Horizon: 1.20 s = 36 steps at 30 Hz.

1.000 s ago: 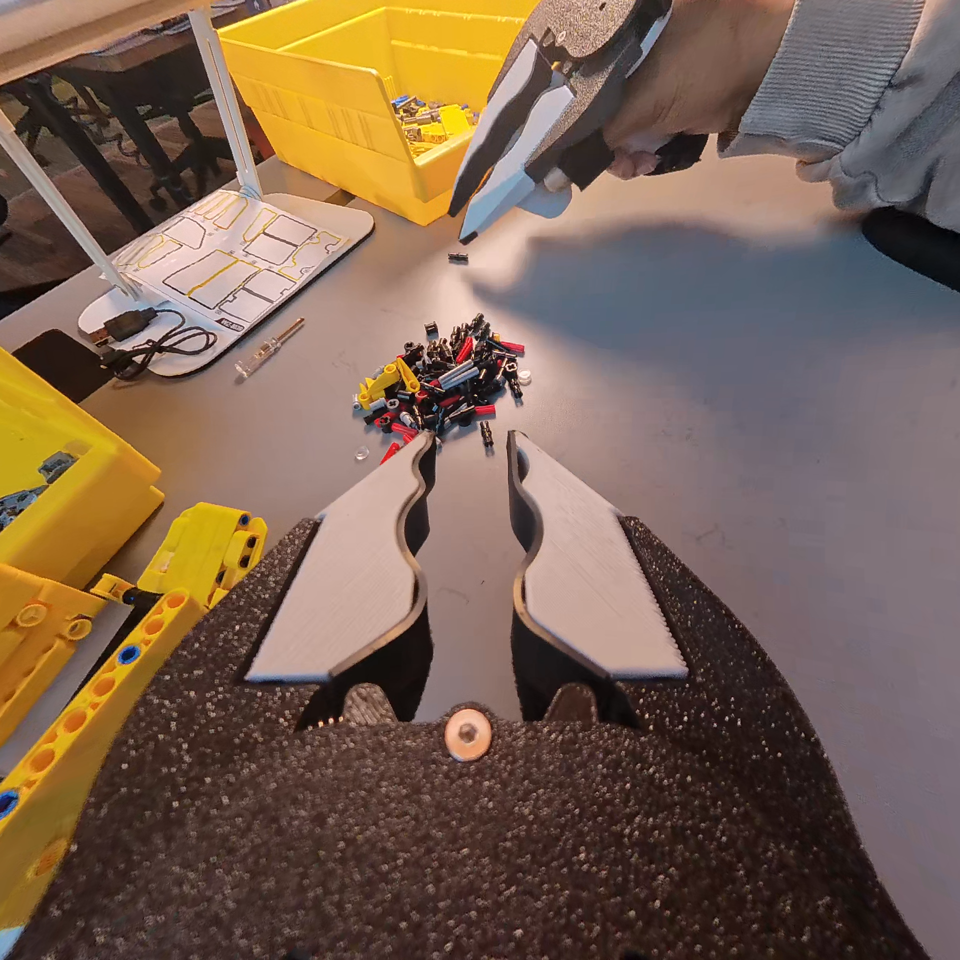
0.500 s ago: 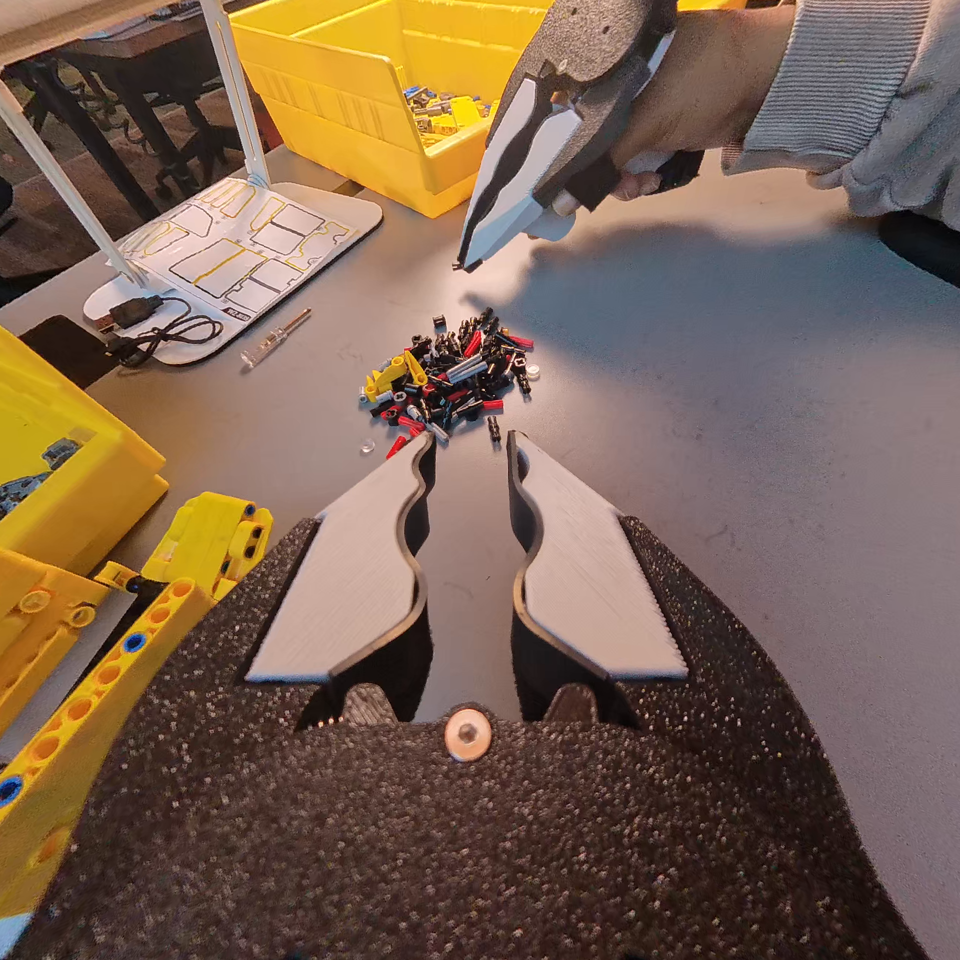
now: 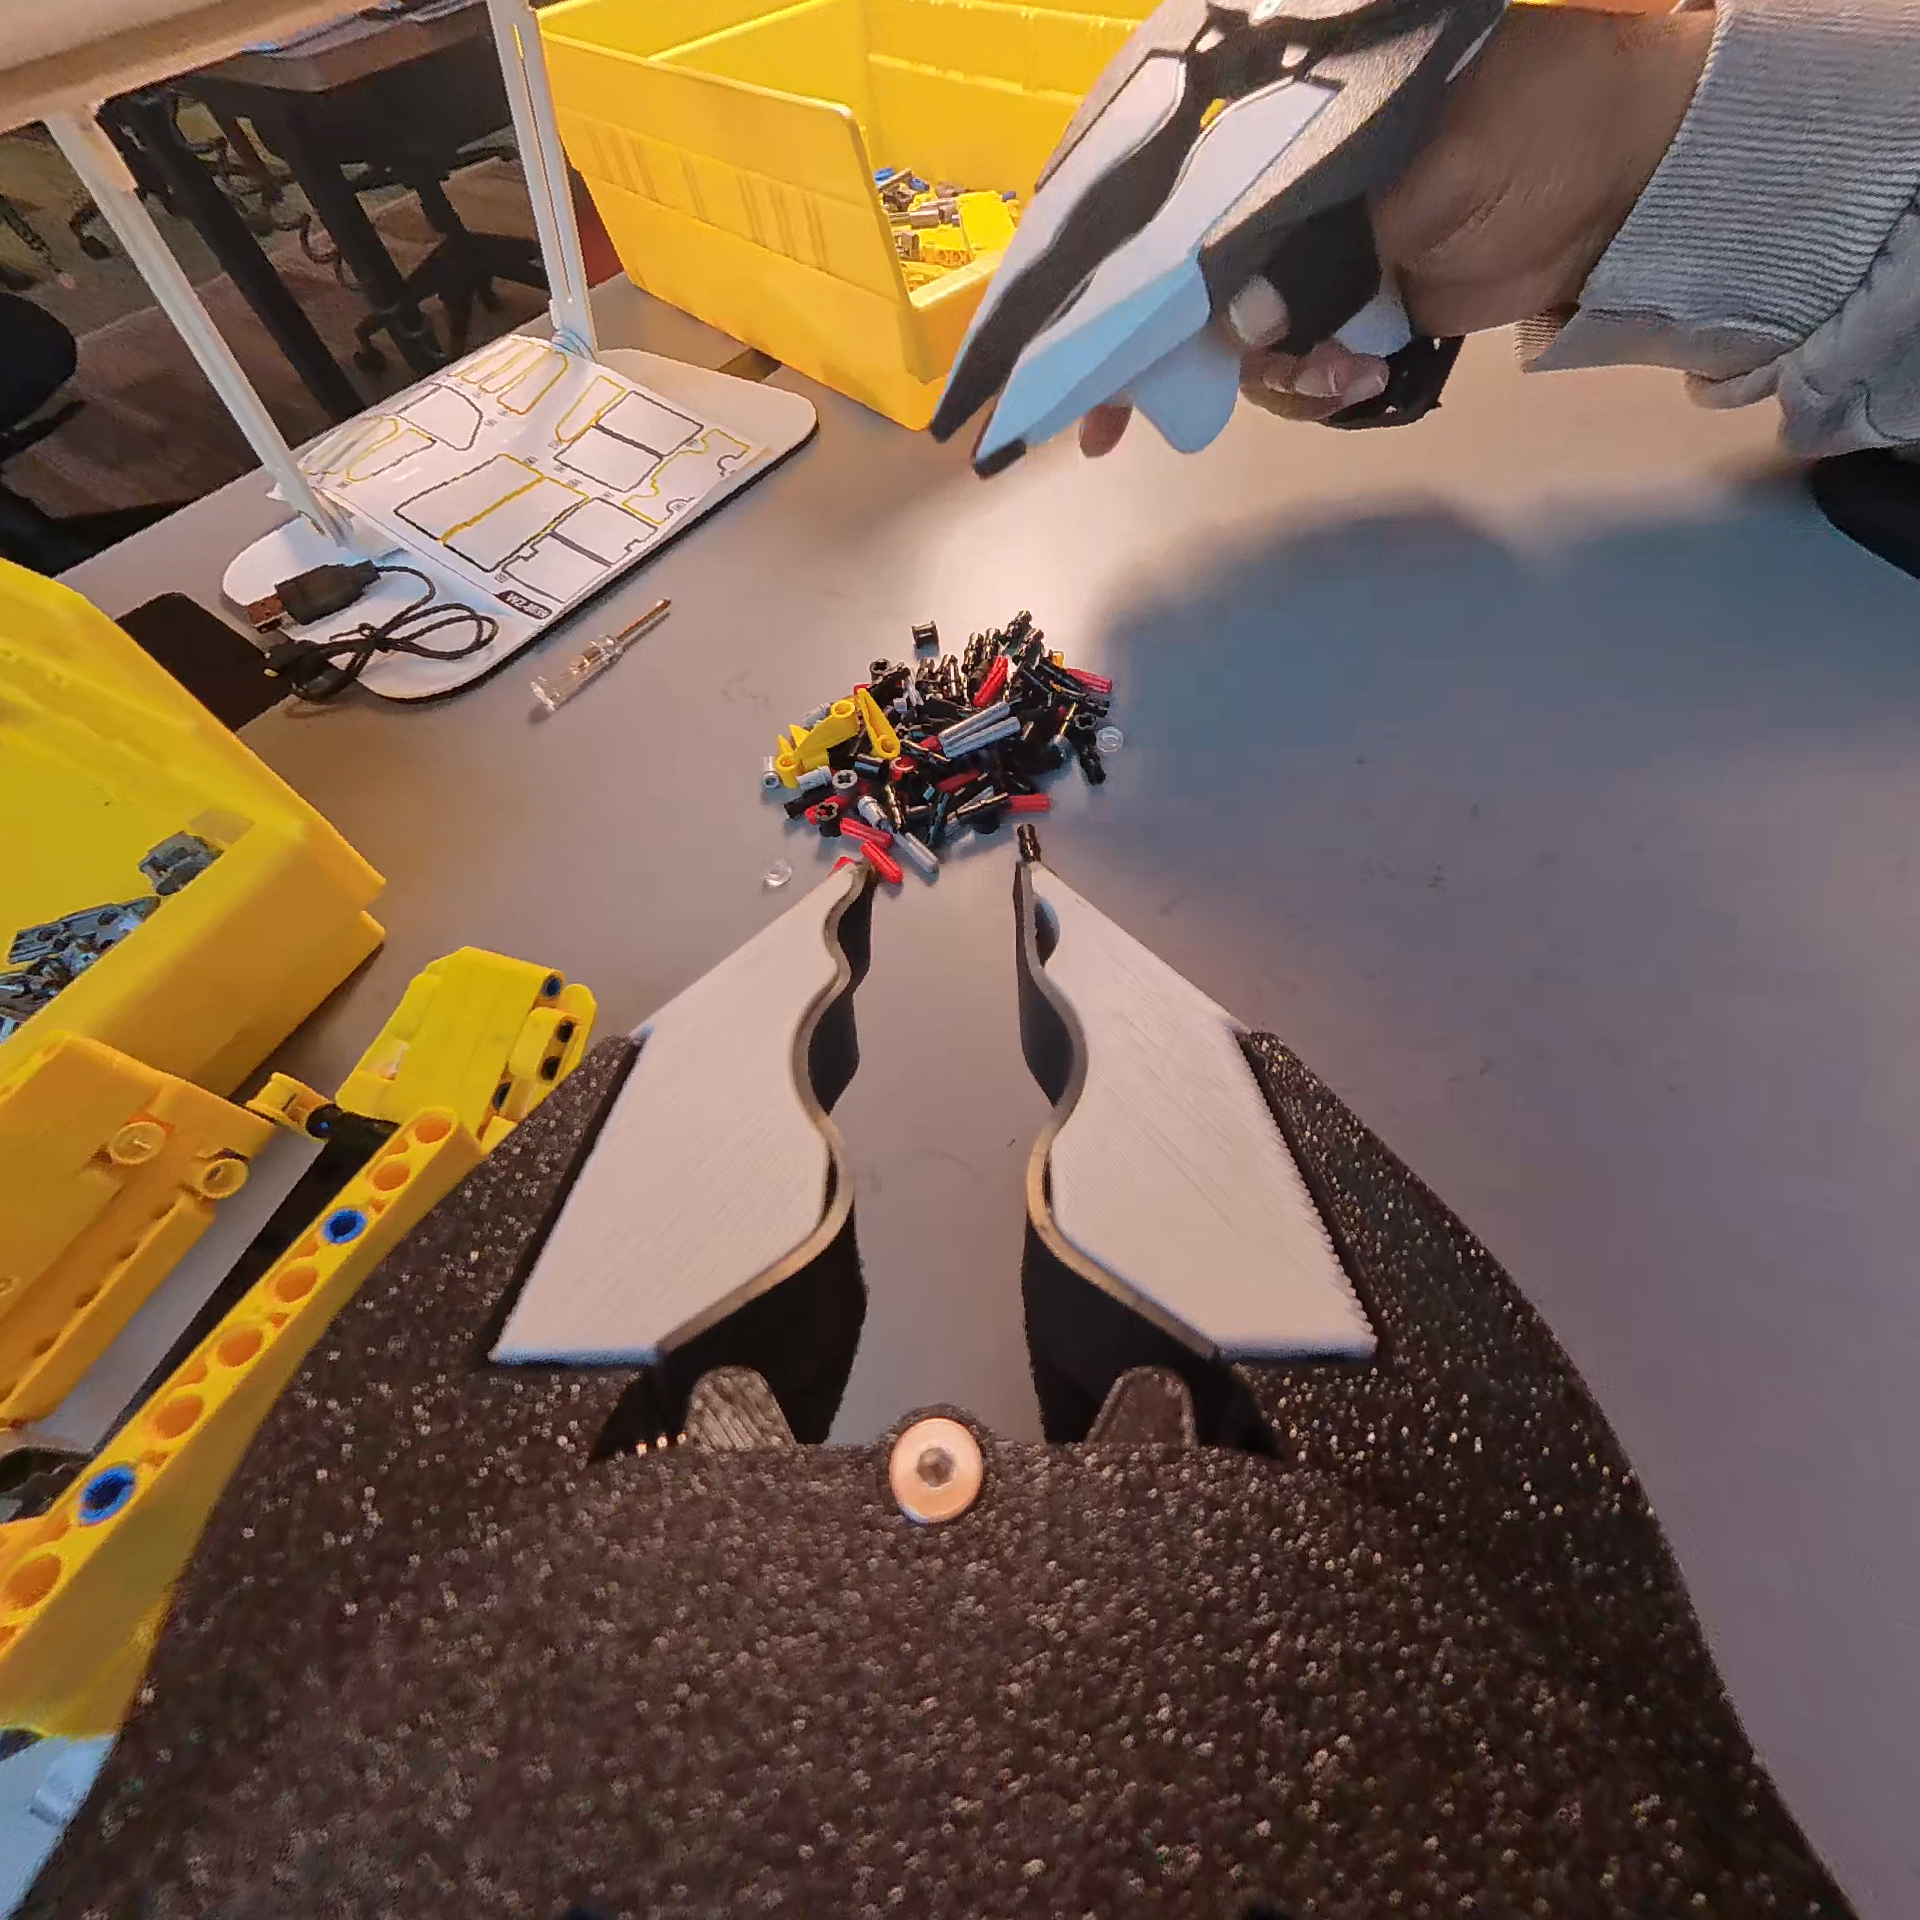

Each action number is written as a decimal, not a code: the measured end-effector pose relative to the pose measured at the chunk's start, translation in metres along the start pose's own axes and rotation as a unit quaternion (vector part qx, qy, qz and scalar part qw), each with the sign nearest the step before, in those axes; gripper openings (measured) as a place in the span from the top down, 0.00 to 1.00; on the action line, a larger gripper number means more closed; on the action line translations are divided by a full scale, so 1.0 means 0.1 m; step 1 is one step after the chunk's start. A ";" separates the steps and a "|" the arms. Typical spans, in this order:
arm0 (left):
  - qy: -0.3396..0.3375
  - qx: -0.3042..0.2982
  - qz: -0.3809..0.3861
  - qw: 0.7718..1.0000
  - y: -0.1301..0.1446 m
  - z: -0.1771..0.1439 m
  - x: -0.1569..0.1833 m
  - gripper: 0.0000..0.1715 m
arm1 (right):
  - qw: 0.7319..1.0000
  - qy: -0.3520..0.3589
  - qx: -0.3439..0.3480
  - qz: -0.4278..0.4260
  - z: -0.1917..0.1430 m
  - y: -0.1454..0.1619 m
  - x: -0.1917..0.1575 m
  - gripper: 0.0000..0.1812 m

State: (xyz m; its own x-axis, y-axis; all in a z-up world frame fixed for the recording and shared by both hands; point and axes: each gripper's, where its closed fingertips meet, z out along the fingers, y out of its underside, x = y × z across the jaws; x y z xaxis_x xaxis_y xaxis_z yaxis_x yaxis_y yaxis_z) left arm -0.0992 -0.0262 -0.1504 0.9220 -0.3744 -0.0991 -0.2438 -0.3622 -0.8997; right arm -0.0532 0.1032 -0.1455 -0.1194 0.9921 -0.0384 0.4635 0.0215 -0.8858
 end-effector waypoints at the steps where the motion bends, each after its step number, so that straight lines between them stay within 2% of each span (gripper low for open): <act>1: -0.004 0.002 -0.001 1.000 -0.01 -0.01 -0.02 0.85 | 1.000 0.011 0.019 0.002 -0.06 -0.05 0.05 0.89; 5: -0.043 0.021 -0.005 0.999 -0.08 -0.12 -0.20 0.84 | 0.992 0.015 0.121 -0.013 -0.31 -0.33 0.03 0.80; 7: -0.080 0.042 -0.012 0.996 -0.15 -0.26 -0.40 0.85 | 0.986 0.003 0.166 -0.025 -0.44 -0.48 -0.07 0.69; 10: -0.137 0.093 -0.038 0.985 -0.26 -0.55 -0.75 0.84 | 0.984 0.011 0.171 -0.040 -0.52 -0.49 -0.16 0.53; 12: -0.173 0.125 -0.059 0.975 -0.31 -0.77 -0.97 0.84 | 0.985 0.019 0.161 -0.056 -0.54 -0.39 -0.23 0.49; 14: -0.198 0.161 -0.076 0.964 -0.36 -0.97 -1.13 0.84 | 0.986 0.024 0.153 -0.068 -0.59 -0.29 -0.30 0.50; 15: -0.207 0.176 -0.083 0.959 -0.38 -1.06 -1.18 0.84 | 0.986 0.019 0.151 -0.070 -0.61 -0.25 -0.35 0.55; 17: -0.217 0.184 -0.098 0.954 -0.37 -1.16 -1.27 0.83 | 0.985 0.021 0.155 -0.074 -0.67 -0.19 -0.42 0.71; 19: -0.226 0.181 -0.107 0.951 -0.33 -1.21 -1.34 0.79 | 0.983 0.030 0.164 -0.082 -0.73 -0.18 -0.46 0.95; 20: -0.228 0.185 -0.109 0.950 -0.32 -1.23 -1.36 0.77 | 0.981 0.038 0.171 -0.081 -0.75 -0.20 -0.45 1.00; 24: -0.213 0.203 -0.134 0.946 -0.31 -1.28 -1.41 0.62 | 0.973 0.069 0.214 -0.045 -0.84 -0.30 -0.32 1.00; 25: -0.207 0.199 -0.148 0.947 -0.28 -1.27 -1.43 0.59 | 0.972 0.075 0.222 -0.028 -0.85 -0.30 -0.27 0.97; 29: -0.184 0.140 -0.197 0.953 -0.03 -1.12 -1.44 0.51 | 0.973 0.109 0.204 0.018 -0.81 -0.20 -0.08 0.75; 30: -0.182 0.124 -0.206 0.954 0.04 -1.08 -1.44 0.52 | 0.974 0.116 0.195 0.021 -0.78 -0.17 -0.06 0.69; 32: -0.169 0.099 -0.214 0.957 0.14 -0.99 -1.40 0.63 | 0.976 0.126 0.177 0.022 -0.74 -0.12 -0.03 0.61; 33: -0.158 0.089 -0.214 0.960 0.17 -0.95 -1.36 0.72 | 0.976 0.130 0.174 0.021 -0.73 -0.11 -0.03 0.59; 36: -0.158 0.073 -0.200 0.964 0.21 -0.93 -1.34 0.89 | 0.978 0.130 0.165 0.011 -0.68 -0.11 -0.09 0.59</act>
State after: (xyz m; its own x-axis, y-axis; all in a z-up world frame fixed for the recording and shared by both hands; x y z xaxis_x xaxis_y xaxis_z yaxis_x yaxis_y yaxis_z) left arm -0.2555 -0.0630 -0.1171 0.9848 0.0572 0.1643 0.1739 -0.2920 -0.9405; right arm 0.0023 0.1022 -0.1039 0.1346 0.9907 0.0214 0.1497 0.0010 -0.9887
